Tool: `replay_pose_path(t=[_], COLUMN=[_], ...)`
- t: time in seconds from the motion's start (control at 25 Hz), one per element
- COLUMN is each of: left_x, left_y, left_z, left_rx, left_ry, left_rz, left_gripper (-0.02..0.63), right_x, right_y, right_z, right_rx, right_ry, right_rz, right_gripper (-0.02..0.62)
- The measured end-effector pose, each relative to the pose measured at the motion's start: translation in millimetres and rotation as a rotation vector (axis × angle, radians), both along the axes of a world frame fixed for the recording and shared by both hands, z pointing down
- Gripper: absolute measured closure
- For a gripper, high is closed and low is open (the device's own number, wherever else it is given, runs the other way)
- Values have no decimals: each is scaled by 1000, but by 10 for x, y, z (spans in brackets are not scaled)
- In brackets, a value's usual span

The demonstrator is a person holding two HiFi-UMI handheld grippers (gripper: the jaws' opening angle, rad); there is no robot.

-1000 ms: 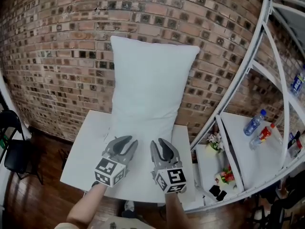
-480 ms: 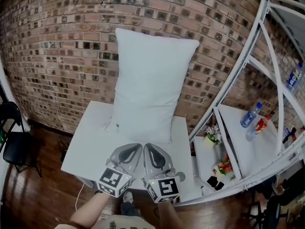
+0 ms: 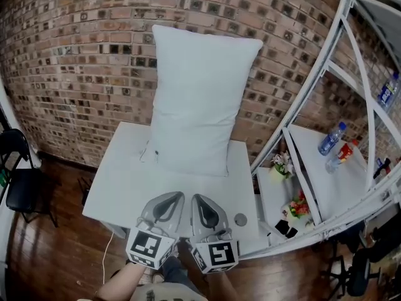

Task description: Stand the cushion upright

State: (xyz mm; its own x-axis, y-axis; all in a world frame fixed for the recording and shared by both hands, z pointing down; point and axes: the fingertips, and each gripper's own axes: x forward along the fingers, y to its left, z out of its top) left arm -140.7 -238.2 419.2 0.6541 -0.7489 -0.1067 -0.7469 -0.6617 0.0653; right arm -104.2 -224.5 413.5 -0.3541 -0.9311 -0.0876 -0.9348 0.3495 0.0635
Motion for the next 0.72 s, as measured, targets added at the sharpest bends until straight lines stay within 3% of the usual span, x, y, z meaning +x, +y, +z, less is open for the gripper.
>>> replay_pose_path(t=[0.72], left_x=[24], left_y=[213], left_z=[142], left_rx=[-42], left_ry=[-14], left_rz=[35], left_gripper=[606], right_x=[-86], right_y=[187], right_z=[46], right_rx=[-19], right_ry=[2], right_rz=[-15], right_gripper=[595])
